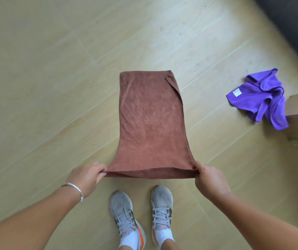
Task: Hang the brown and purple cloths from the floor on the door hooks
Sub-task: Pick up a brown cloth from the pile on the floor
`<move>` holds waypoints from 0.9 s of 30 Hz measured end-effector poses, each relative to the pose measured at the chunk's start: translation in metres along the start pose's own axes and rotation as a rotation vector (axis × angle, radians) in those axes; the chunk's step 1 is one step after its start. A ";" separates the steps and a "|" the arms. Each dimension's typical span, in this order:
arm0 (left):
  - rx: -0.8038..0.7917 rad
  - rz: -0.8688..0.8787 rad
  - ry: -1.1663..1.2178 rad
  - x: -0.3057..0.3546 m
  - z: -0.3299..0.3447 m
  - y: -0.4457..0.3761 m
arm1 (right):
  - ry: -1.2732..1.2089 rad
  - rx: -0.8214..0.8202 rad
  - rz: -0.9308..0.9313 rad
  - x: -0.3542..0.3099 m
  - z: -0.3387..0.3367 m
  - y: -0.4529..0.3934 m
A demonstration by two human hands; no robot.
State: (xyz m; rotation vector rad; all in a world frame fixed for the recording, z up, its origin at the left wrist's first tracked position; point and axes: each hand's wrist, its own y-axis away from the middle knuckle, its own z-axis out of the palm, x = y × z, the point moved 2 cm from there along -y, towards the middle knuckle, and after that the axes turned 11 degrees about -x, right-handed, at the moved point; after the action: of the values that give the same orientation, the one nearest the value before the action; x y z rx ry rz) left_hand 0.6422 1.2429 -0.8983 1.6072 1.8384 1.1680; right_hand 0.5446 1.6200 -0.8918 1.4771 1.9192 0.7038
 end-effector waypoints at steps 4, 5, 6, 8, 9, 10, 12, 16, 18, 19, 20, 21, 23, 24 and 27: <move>0.072 -0.029 0.094 -0.003 -0.064 -0.027 | -0.185 0.049 0.107 -0.005 -0.051 -0.031; 0.109 -0.033 0.138 -0.004 -0.081 -0.037 | -0.228 0.062 0.134 -0.008 -0.065 -0.044; 0.146 -0.038 0.182 -0.006 -0.097 -0.048 | -0.259 0.080 0.153 -0.012 -0.079 -0.058; 0.182 -0.051 0.244 -0.009 -0.125 -0.073 | -0.291 0.099 0.180 -0.017 -0.104 -0.086; 0.192 -0.053 0.259 -0.012 -0.138 -0.090 | -0.300 0.107 0.185 -0.020 -0.117 -0.102; 0.194 -0.051 0.260 -0.015 -0.152 -0.107 | -0.308 0.118 0.186 -0.023 -0.128 -0.119; 0.202 -0.057 0.243 -0.019 -0.176 -0.146 | -0.334 0.150 0.190 -0.024 -0.145 -0.156; 0.286 -0.045 0.235 -0.025 -0.210 -0.237 | -0.394 0.248 0.197 -0.022 -0.163 -0.246; 0.305 -0.064 0.242 -0.027 -0.217 -0.285 | -0.411 0.290 0.181 -0.018 -0.165 -0.296; 0.321 -0.083 0.264 -0.031 -0.219 -0.308 | -0.421 0.306 0.174 -0.015 -0.163 -0.320; 0.346 -0.103 0.298 -0.033 -0.218 -0.331 | -0.414 0.327 0.179 -0.010 -0.158 -0.342; 0.367 -0.130 0.322 -0.034 -0.213 -0.350 | -0.384 0.346 0.186 -0.005 -0.150 -0.360; 0.395 -0.149 0.271 -0.032 -0.188 -0.369 | -0.303 0.366 0.174 -0.004 -0.122 -0.379; 0.402 -0.118 0.220 -0.030 -0.167 -0.369 | -0.268 0.366 0.144 -0.007 -0.103 -0.378; 0.354 0.036 0.070 -0.014 -0.087 -0.341 | -0.131 0.265 -0.050 -0.022 -0.033 -0.349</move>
State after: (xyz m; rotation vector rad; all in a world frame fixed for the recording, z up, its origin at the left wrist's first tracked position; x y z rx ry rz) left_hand 0.3779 1.2117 -1.1288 1.8117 2.1648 0.9624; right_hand 0.2985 1.5148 -1.1198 1.5830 1.9979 0.3296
